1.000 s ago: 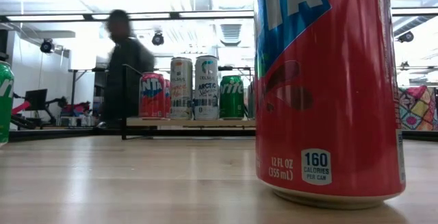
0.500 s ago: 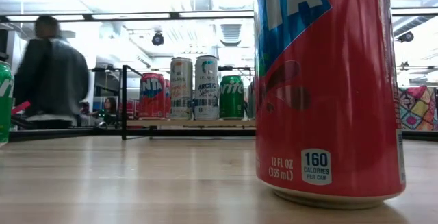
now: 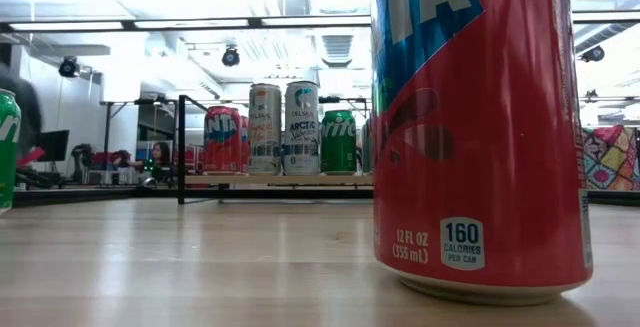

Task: Sort soda cans
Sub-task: Put the red soda can on the shelf and align it with the other red soda cans

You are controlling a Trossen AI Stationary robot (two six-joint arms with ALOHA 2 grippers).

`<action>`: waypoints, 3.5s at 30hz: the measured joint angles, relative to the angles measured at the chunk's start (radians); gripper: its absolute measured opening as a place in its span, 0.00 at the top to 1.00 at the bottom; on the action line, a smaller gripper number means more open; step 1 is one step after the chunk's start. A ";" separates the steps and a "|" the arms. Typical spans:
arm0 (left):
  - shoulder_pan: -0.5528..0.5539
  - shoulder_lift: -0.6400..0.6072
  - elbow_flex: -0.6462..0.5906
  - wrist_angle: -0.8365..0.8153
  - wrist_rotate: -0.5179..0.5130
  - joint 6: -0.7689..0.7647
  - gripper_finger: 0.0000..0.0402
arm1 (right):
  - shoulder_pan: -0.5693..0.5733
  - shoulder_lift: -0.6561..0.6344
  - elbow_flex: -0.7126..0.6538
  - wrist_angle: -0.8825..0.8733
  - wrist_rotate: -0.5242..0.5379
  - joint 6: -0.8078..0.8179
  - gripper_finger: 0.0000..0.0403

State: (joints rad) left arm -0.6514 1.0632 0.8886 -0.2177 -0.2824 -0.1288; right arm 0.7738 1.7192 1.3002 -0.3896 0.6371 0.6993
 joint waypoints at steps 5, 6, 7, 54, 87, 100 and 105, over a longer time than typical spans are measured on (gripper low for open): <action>0.000 0.007 -0.001 0.001 0.000 0.004 0.81 | 0.017 0.006 -0.001 -0.010 -0.026 0.013 0.07; 0.000 0.010 -0.001 0.001 0.000 0.004 0.81 | 0.021 0.006 -0.001 -0.018 -0.028 0.025 0.07; 0.000 0.014 -0.001 0.000 0.000 0.002 0.81 | 0.025 0.005 -0.001 -0.032 -0.029 0.047 0.07; 0.021 0.640 -0.001 0.689 -0.050 0.083 0.81 | 0.031 0.005 -0.383 0.626 0.043 -0.199 0.07; 0.033 0.462 -0.030 0.641 -0.050 0.213 0.81 | -0.153 0.078 -0.343 0.755 -0.053 -0.417 0.32; 0.057 0.078 -0.050 0.363 -0.104 0.371 0.81 | -0.434 -0.094 -0.342 0.772 -0.594 -0.643 0.32; 0.092 0.057 -0.050 0.317 -0.104 0.339 0.80 | -0.547 -0.101 -0.342 0.767 -0.740 -0.726 0.32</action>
State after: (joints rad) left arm -0.5590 1.1203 0.8387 0.0990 -0.3862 0.2105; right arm 0.2271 1.6183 0.9586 0.3771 -0.1029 -0.0271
